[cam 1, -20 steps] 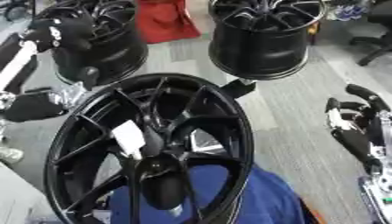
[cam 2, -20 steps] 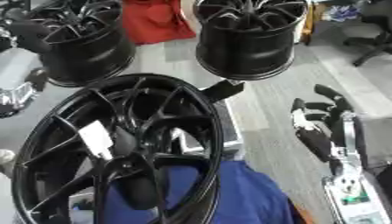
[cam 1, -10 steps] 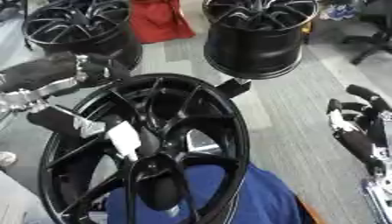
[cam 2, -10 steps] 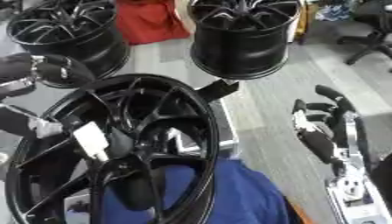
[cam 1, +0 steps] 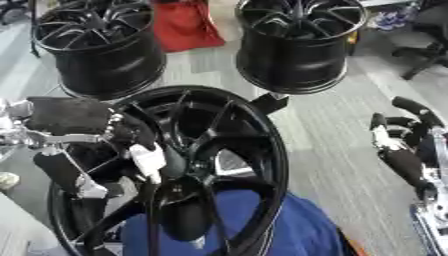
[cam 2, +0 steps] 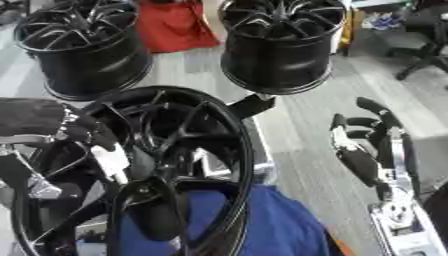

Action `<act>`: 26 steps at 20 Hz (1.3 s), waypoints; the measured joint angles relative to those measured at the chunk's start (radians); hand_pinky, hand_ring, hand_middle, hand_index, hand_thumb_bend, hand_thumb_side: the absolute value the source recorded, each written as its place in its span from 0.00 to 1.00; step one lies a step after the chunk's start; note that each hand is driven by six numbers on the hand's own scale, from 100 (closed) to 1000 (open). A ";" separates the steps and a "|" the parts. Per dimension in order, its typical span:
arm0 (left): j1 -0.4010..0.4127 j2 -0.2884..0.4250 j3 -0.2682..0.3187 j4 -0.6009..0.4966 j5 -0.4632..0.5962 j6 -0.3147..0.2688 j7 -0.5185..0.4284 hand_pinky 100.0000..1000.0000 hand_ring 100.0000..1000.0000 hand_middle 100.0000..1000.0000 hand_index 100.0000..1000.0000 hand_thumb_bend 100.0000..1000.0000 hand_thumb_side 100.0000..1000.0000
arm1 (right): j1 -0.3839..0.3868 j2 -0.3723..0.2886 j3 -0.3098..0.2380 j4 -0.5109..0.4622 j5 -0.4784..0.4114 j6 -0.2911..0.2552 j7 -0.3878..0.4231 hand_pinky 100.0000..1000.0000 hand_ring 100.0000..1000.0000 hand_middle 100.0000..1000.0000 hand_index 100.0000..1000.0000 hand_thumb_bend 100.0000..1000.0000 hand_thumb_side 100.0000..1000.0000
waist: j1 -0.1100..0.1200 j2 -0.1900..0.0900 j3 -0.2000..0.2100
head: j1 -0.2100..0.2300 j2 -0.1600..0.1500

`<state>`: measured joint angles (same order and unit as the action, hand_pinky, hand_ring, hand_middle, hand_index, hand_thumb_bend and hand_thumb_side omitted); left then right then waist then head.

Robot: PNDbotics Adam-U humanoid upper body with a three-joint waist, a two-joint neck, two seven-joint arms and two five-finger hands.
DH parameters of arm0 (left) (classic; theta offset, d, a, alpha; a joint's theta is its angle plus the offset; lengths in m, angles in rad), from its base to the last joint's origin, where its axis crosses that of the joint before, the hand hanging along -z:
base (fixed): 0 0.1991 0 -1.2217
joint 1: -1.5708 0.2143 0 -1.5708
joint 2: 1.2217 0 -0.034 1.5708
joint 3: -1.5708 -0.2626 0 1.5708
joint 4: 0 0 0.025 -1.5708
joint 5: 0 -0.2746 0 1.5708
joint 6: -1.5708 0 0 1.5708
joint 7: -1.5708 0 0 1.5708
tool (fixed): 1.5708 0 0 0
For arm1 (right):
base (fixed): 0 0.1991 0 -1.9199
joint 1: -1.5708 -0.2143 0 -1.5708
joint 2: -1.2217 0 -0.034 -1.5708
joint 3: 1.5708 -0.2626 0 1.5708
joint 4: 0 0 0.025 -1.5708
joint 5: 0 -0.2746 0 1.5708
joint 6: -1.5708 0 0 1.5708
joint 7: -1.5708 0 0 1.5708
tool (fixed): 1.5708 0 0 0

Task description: Pull the pin out of the wheel hub.

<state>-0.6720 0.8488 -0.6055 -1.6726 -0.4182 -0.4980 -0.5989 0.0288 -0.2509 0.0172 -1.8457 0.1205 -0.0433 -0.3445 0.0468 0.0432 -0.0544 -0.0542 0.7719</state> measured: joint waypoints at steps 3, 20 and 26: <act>-0.016 -0.014 0.046 -0.012 0.030 0.043 -0.047 0.68 0.76 0.81 0.90 0.27 0.41 | 0.004 0.001 -0.003 0.000 0.000 0.001 -0.001 0.54 0.65 0.78 0.79 0.15 0.18 | -0.005 0.000 0.001 | -0.004 0.000; -0.093 -0.093 0.067 -0.011 0.168 0.211 -0.227 0.71 0.80 0.83 0.90 0.26 0.39 | 0.007 0.004 -0.005 0.002 0.000 0.003 -0.004 0.54 0.65 0.78 0.79 0.15 0.19 | -0.005 0.001 -0.004 | -0.006 -0.006; -0.095 -0.126 0.053 0.034 0.100 0.207 -0.223 0.70 0.79 0.82 0.90 0.25 0.38 | 0.007 0.008 -0.005 0.005 0.000 0.003 -0.004 0.54 0.65 0.78 0.79 0.15 0.19 | -0.006 0.004 -0.008 | -0.006 -0.009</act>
<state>-0.7669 0.7229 -0.5526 -1.6385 -0.3177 -0.2908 -0.8215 0.0358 -0.2426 0.0126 -1.8403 0.1206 -0.0402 -0.3481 0.0405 0.0470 -0.0622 -0.0604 0.7631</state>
